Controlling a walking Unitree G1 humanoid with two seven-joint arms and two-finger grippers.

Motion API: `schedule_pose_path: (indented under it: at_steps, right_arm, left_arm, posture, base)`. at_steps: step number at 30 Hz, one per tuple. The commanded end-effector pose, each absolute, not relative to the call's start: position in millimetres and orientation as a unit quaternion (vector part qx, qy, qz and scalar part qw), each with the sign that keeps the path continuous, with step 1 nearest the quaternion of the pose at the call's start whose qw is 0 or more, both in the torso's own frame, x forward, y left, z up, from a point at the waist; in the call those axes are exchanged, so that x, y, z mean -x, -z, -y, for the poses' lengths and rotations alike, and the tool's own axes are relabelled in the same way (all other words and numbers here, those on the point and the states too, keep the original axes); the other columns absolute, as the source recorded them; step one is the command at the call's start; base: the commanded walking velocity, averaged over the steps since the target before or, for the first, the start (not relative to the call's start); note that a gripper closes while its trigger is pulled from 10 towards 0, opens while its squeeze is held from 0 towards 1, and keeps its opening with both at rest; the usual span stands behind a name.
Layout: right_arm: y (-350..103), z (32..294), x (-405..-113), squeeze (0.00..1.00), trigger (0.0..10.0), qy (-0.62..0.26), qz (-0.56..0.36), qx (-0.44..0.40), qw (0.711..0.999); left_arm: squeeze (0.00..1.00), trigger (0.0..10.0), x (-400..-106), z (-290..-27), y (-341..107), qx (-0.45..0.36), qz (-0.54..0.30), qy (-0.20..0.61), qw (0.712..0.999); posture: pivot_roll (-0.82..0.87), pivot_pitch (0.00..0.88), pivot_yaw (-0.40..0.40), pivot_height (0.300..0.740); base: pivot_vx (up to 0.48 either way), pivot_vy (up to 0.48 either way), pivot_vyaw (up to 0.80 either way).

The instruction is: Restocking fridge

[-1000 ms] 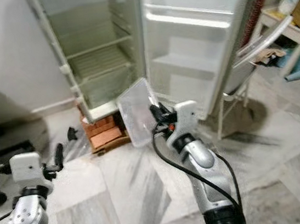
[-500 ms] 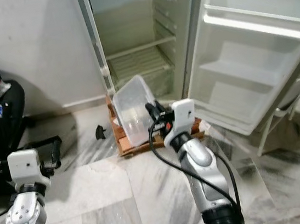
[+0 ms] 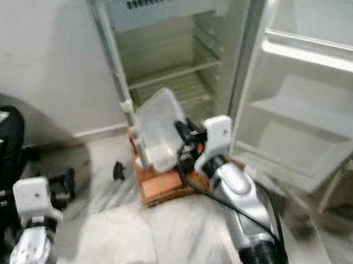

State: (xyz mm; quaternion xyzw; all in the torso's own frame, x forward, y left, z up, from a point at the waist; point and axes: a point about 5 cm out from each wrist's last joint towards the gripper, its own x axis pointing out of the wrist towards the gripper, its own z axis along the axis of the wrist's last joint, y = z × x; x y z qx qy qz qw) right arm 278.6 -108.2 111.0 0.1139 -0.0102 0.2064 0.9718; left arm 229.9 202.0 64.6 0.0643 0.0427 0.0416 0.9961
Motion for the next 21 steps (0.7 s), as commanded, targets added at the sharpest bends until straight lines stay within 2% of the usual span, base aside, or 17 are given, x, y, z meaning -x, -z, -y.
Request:
schedule_pose_path:
  at_steps: [1, 17, 21]
  right_arm:
    - [-113.4, 116.5, -279.8, 0.0, 10.0, -0.198, 0.015, -0.106, 0.974]
    - [-111.8, 112.8, -280.6, 0.0, 10.0, -0.206, 0.012, -0.104, 0.973]
    - [-111.4, 112.2, -281.1, 0.0, 10.0, -0.208, 0.012, -0.102, 0.973]
  left_arm:
    - [0.0, 10.0, -230.7, -196.1, -65.3, -0.061, -0.041, -0.03, 0.997]
    - [0.0, 10.0, -231.3, -197.3, -64.6, -0.06, -0.044, -0.035, 0.997]
    - [0.0, 10.0, -231.2, -197.5, -64.8, -0.061, -0.044, -0.037, 0.996]
  posture:
    - [0.1, 0.074, -0.006, 0.74]
    - [0.1, 0.075, -0.01, 0.74]
    - [0.11, 0.074, -0.011, 0.74]
  base:
    - [0.45, 0.0, 0.0]
    - [0.355, 0.308, 0.0]
    - [0.229, 0.272, 0.0]
